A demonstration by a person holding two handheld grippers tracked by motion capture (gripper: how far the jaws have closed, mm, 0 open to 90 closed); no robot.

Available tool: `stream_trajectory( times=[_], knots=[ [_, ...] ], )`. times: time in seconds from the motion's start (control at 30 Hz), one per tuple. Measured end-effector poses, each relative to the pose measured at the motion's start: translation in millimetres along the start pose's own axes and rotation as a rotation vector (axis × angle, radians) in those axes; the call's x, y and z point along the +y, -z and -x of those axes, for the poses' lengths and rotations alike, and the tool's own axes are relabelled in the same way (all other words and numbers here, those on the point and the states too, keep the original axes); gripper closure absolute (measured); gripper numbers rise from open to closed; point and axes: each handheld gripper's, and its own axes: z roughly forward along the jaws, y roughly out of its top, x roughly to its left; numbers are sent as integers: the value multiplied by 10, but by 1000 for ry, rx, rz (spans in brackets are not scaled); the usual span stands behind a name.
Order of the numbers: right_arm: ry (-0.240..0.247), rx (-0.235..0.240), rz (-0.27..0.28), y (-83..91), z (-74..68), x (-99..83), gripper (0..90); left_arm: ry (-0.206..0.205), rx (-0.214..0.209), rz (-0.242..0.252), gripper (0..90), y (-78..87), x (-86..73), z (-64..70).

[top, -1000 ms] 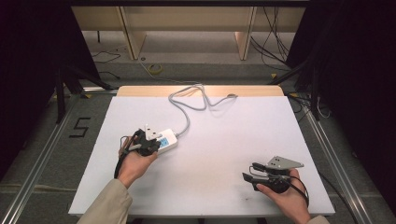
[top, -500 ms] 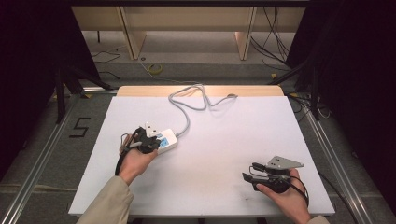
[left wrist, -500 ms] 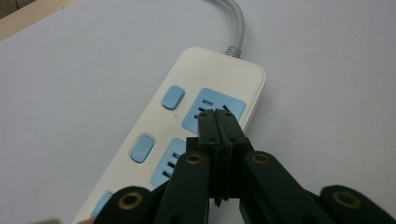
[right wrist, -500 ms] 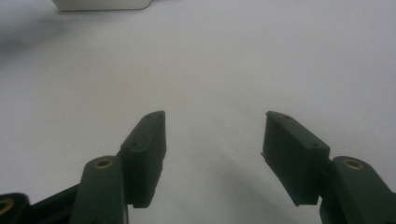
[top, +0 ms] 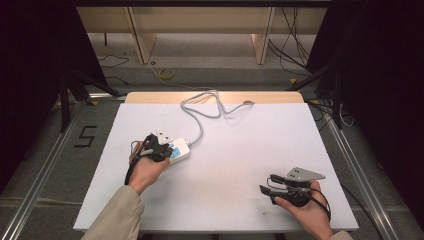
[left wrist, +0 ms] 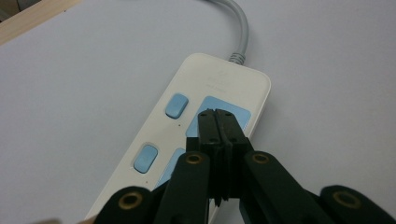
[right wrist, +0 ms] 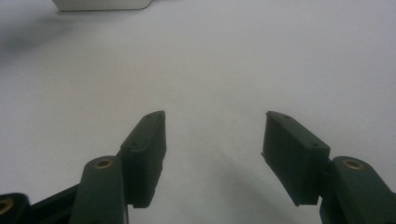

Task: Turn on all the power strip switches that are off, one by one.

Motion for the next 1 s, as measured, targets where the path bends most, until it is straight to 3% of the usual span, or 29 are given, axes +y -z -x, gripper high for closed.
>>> stream_trajectory(
  times=[1.0],
  knots=[
    [-1, 2, 2, 3, 0, 1, 403, 17, 14, -24, 898, -133, 138, -114]
  ],
)
